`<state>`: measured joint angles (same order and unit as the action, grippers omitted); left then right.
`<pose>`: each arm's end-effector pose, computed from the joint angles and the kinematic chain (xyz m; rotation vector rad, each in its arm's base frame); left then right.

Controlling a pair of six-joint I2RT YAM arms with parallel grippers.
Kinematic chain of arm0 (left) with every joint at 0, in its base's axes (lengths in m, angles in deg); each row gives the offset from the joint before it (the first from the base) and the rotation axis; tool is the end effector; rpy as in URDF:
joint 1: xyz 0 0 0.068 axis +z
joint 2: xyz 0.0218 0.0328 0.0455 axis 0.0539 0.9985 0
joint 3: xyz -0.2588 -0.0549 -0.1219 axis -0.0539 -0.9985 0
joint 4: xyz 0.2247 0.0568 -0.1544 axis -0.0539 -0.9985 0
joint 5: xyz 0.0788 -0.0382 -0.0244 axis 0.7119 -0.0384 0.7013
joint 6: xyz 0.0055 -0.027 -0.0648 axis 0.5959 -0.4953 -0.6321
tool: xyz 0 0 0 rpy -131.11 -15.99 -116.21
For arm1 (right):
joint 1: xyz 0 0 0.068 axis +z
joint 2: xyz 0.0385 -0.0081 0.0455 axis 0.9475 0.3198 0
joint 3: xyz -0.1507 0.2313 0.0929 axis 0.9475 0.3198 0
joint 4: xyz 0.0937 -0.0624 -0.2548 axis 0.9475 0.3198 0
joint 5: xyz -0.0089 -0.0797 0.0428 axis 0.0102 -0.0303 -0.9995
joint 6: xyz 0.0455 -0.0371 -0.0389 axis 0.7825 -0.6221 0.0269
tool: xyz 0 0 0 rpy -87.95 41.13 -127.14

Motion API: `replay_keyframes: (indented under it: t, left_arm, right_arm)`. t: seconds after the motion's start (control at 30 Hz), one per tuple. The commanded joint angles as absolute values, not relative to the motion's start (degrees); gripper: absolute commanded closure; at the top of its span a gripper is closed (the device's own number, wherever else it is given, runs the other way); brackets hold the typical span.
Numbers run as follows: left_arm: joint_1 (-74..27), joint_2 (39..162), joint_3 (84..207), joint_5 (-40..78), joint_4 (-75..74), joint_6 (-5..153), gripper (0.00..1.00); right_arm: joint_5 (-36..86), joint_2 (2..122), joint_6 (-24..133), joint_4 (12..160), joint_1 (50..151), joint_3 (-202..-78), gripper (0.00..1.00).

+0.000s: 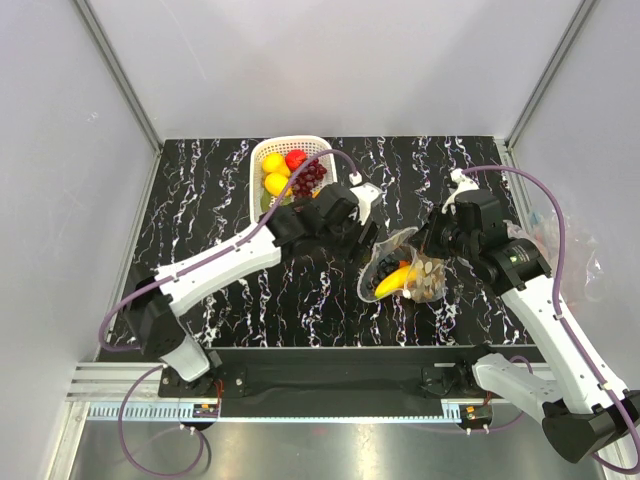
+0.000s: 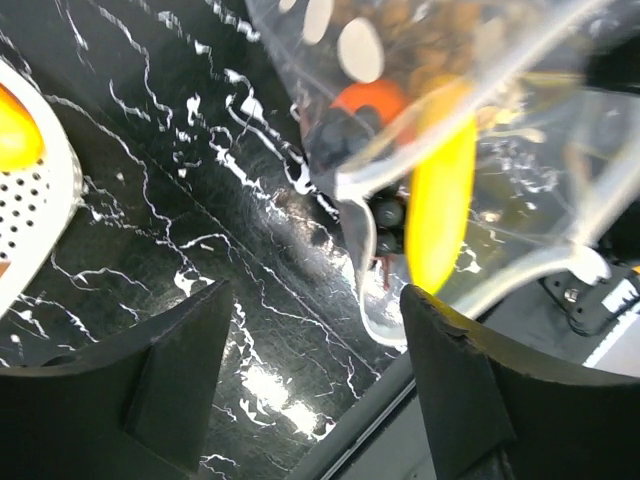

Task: Place the food in the zip-top bag and seal the zipper
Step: Adjust the fake fruit in the zipper food storage bag, then adjust the zipper food storage bag at the center of the board.

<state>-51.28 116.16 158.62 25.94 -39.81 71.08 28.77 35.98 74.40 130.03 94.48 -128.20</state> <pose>0.2243 -0.3156 0.3426 0.8327 2.2567 -0.6223 0.1968 0.0885 0.3674 0.0262 2.2541 0.5554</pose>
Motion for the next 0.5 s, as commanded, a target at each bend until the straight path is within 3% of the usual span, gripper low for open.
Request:
replay_keyframes:
  t: [0.0, 0.33, 0.43, 0.47]
  left_arm:
    - [-51.4, 118.14, 159.04, 27.81, -36.47, 69.38, 0.29]
    - [-51.4, 122.28, 159.47, 23.86, -29.35, 65.26, 0.47]
    - [-51.4, 122.63, 159.04, 23.06, -27.42, 64.9, 0.65]
    - [-51.31, 123.06, 159.12, 23.32, -27.32, 64.82, 0.82]
  right_arm:
    - [27.84, 35.6, 73.7, 127.07, 94.64, -129.45, 1.0]
    - [25.73, 35.42, 73.96, 126.98, 94.55, -128.22, 1.0]
    - [24.6, 35.34, 74.05, 127.07, 94.55, -127.87, 1.0]
    - [24.15, 35.25, 74.22, 127.07, 94.64, -127.7, 1.0]
